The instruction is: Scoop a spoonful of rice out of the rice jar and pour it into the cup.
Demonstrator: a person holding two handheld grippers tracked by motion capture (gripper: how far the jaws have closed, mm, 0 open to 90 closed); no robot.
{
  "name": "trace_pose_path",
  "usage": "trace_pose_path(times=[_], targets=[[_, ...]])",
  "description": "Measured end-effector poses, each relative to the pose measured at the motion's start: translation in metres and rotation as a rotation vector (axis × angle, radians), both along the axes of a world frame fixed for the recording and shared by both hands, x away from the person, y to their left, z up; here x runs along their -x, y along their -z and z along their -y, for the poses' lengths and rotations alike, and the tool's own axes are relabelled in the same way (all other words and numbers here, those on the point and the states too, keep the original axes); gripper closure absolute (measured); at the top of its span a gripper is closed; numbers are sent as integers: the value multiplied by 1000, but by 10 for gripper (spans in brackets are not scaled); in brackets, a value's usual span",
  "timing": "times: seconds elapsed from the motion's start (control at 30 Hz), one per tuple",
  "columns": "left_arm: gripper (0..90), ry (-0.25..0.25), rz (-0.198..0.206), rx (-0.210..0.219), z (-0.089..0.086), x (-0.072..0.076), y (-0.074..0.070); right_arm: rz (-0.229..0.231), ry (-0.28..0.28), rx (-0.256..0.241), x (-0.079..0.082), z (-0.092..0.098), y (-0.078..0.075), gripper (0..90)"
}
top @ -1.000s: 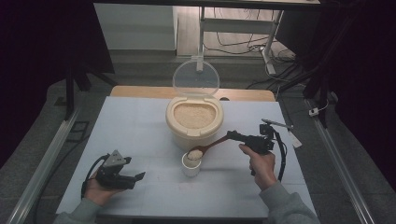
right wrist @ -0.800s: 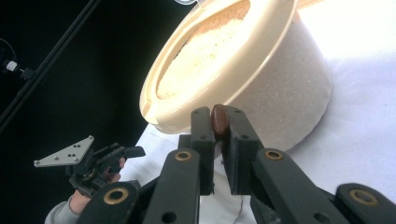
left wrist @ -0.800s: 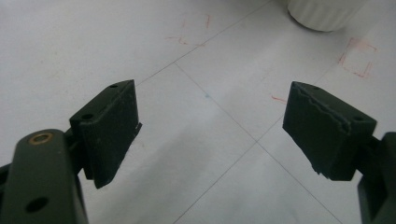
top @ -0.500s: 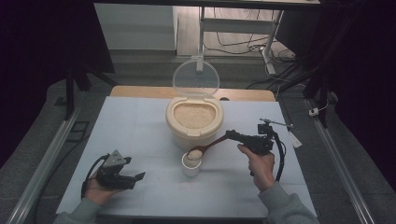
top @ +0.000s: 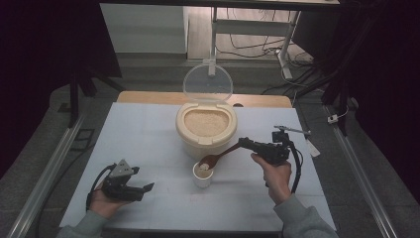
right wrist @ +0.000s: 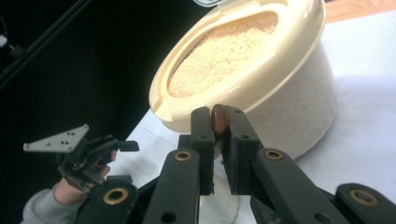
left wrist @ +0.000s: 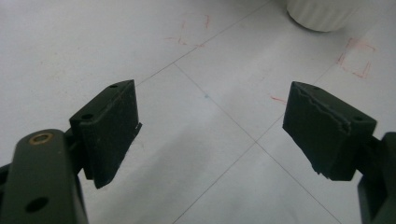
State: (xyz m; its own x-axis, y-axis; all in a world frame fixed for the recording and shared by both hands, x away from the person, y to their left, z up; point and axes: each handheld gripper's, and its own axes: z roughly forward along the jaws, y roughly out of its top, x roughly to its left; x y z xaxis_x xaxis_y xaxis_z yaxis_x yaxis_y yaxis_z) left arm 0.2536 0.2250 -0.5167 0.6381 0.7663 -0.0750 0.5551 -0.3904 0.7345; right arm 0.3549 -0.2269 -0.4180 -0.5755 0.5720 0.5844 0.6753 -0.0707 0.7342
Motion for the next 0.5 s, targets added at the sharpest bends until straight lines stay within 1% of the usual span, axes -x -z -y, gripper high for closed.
trace_pose_path(times=[0.03, 0.17, 0.23, 0.3, 0.5], targets=[[180, 0, 0, 0, 0, 0, 0, 18, -5, 4, 1, 0, -1, 832], [180, 0, -1, -2, 0, 0, 0, 47, -9, 9, 6, 2, -2, 833], [180, 1, -1, -2, 1, 0, 0, 45, -9, -1, 7, 4, -2, 833], [180, 1, -1, -3, 1, 0, 0, 50, -7, -1, 7, 5, -2, 833], [180, -1, -2, -3, 0, 0, 0, 81, -11, 23, 8, 4, -3, 833]])
